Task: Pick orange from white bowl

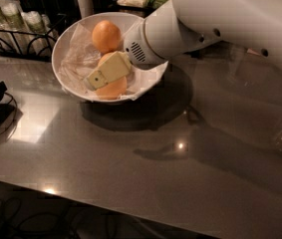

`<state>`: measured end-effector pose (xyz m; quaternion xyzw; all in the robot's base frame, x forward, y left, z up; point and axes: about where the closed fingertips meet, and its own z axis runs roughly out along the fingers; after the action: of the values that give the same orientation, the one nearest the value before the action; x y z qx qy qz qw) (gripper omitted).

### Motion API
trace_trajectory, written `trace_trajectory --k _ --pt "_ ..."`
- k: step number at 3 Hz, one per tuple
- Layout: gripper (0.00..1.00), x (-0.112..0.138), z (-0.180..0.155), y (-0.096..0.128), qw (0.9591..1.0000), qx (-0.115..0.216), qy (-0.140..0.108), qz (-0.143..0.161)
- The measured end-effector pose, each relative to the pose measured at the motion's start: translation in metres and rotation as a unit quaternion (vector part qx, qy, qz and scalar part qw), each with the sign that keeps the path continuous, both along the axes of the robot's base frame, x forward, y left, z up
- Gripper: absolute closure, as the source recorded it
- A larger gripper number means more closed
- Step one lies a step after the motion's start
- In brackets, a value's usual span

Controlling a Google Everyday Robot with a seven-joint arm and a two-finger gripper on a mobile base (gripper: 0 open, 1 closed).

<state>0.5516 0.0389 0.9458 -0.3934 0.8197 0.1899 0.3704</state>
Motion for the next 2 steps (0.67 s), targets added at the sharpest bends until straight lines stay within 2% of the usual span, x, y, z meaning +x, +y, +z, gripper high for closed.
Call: trace_trajectory --k 1,2 --pt "0.00 0.010 -0.006 0.005 0.9996 0.000 -0.004 -0.028" --pt "0.00 0.018 -0.016 0.002 0.9987 0.002 0.005 -0.051"
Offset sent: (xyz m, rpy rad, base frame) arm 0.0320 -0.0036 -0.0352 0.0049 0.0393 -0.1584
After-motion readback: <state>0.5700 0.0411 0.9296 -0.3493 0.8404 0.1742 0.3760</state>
